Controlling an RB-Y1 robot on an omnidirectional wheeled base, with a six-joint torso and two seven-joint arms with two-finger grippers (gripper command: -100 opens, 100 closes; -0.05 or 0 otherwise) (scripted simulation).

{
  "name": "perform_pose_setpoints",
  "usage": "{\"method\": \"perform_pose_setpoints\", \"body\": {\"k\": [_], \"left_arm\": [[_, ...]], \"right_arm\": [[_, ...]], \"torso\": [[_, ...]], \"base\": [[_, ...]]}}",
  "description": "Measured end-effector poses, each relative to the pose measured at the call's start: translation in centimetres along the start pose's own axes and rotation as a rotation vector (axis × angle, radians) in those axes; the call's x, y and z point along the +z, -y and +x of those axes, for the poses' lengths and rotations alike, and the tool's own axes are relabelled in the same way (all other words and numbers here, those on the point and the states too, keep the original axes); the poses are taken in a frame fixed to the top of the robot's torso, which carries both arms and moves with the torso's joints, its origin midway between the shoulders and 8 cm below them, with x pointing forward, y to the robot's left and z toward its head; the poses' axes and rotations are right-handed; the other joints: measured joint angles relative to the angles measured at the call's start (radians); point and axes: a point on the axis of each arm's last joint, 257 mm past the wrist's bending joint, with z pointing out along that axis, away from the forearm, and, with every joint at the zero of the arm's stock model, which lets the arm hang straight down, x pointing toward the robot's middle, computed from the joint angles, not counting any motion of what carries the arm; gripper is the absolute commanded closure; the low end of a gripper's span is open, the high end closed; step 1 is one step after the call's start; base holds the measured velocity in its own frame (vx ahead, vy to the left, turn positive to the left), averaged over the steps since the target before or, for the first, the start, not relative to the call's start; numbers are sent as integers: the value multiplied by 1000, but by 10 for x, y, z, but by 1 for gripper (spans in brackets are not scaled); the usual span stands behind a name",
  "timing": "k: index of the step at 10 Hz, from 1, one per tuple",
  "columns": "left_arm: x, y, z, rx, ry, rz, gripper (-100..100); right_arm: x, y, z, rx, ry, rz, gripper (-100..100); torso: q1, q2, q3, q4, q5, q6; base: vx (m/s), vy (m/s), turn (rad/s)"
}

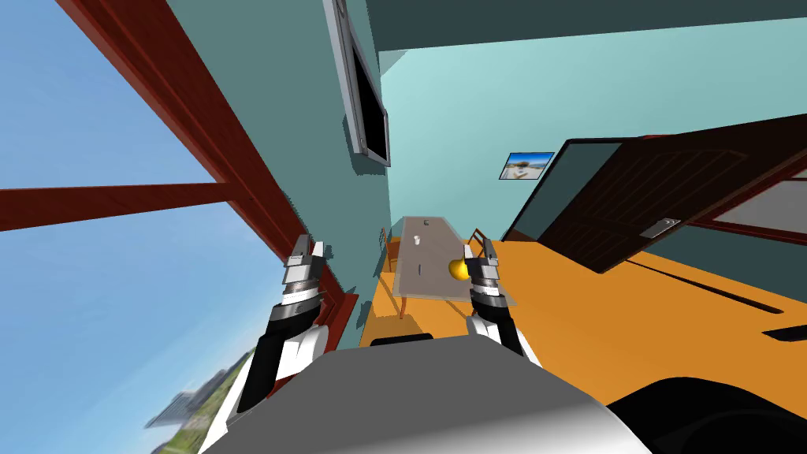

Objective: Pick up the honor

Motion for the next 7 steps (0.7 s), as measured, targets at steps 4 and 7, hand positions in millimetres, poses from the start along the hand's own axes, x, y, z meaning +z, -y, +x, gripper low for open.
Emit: {"method": "perform_pose_setpoints", "body": {"k": [4,7], "left_arm": [[0,0,0,0,0,0,0],[0,0,0,0,0,0,0]], "right_arm": [[-4,49,19,-15,-96,118,-100],[-18,97,35,-23,-155,234,-100]], "torso": [[-1,-1,0,0,0,0],[-1,-1,-1,0,0,0]], "base": [[5,-5,128],[6,-7,128]]}}
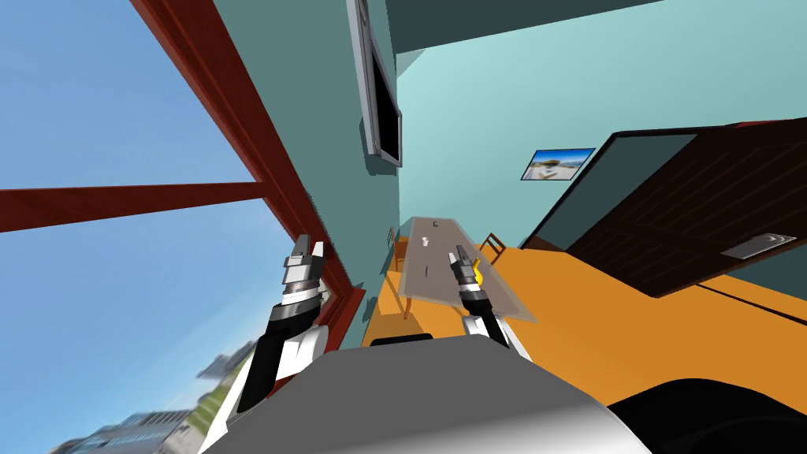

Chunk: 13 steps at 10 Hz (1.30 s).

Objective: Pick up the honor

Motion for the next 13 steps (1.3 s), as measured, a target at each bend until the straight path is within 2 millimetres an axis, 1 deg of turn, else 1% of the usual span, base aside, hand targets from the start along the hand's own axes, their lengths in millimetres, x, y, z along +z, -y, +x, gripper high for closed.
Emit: {"method": "perform_pose_setpoints", "body": {"k": [1,2,3,4,7,8,11,12,13], "left_arm": [[0,0,0,0,0,0,0],[0,0,0,0,0,0,0],[0,0,0,0,0,0,0],[0,0,0,0,0,0,0],[0,0,0,0,0,0,0],[0,0,0,0,0,0,0],[0,0,0,0,0,0,0],[0,0,0,0,0,0,0],[0,0,0,0,0,0,0]], "right_arm": [[0,11,5,0,-9,25,-100],[3,26,9,-4,-23,54,-100],[0,44,11,-9,-41,99,-100],[0,62,17,-13,-60,141,-100],[-6,99,27,-21,-89,234,-100],[-7,114,31,-28,-103,267,-100],[-20,160,40,-52,-141,385,-100],[-27,171,43,-56,-147,415,-100],[-31,186,48,-67,-160,449,-100]], "torso": [[0,0,0,0,0,0],[0,0,0,0,0,0],[0,0,0,0,0,0],[0,0,0,0,0,0],[0,0,0,0,0,1],[0,0,0,0,0,0],[0,0,0,0,0,0],[0,0,0,0,0,1],[0,0,0,0,0,0]], "base": [[4,-2,79],[6,-1,227],[7,-8,250],[6,-10,74],[4,-4,114],[6,-5,229],[5,-8,125],[3,-3,165],[4,-5,83]]}}
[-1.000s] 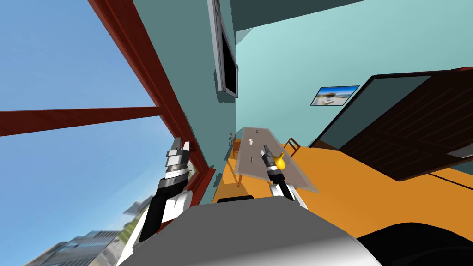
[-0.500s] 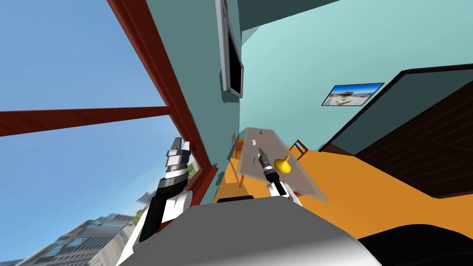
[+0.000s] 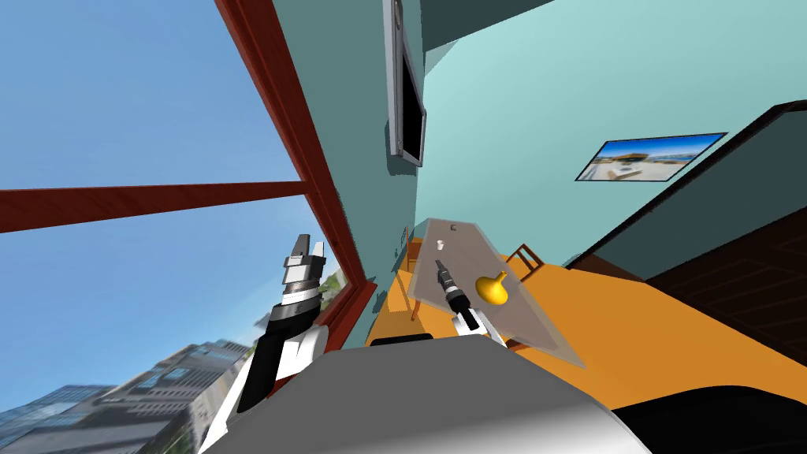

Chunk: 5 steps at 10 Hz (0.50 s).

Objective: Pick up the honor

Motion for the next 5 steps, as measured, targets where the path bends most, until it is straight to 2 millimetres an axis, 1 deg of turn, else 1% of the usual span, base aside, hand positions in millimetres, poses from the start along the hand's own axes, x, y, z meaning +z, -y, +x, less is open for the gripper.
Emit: {"method": "perform_pose_setpoints", "body": {"k": [1,3,4,5], "left_arm": [[0,0,0,0,0,0,0],[0,0,0,0,0,0,0],[0,0,0,0,0,0,0],[0,0,0,0,0,0,0]], "right_arm": [[0,11,0,-6,-6,29,-100],[6,37,3,-23,-20,95,-100],[5,51,6,-37,-30,136,-100],[4,64,9,-42,-33,167,-100]], "torso": [[0,0,0,0,0,1],[0,0,0,0,0,1],[0,0,0,0,0,0],[0,0,0,0,0,1]], "base": [[3,-4,173],[3,-6,113],[4,-7,96],[3,-4,181]]}}
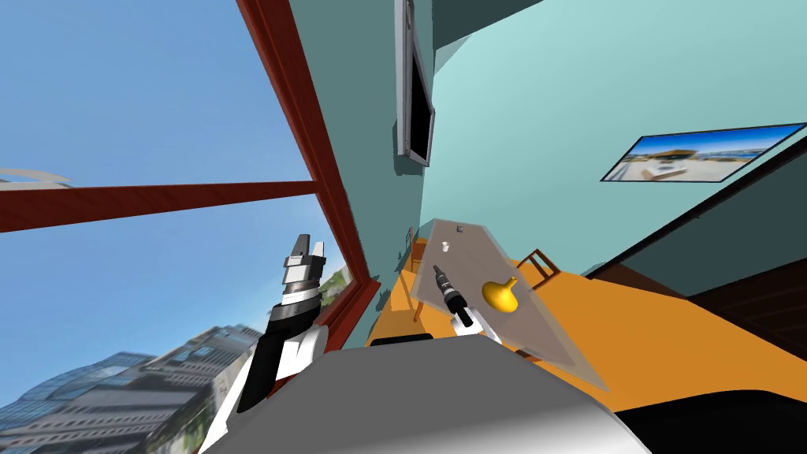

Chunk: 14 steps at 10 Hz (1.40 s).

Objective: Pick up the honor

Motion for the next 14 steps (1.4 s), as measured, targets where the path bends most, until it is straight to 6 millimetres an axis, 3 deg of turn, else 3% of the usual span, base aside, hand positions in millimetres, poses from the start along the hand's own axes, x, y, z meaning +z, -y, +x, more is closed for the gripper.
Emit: {"method": "perform_pose_setpoints", "body": {"k": [6,8,14], "left_arm": [[0,0,0,0,0,0,0],[0,0,0,0,0,0,0],[0,0,1,-2,-2,0,0]], "right_arm": [[6,70,6,-77,-25,190,-100],[6,87,4,-97,-28,235,-100],[-3,164,-12,-197,-27,443,-100]], "torso": [[0,0,0,0,0,0],[0,0,0,0,0,0],[4,1,1,1,1,-2]], "base": [[3,-6,101],[2,-3,139],[3,-7,154]]}}
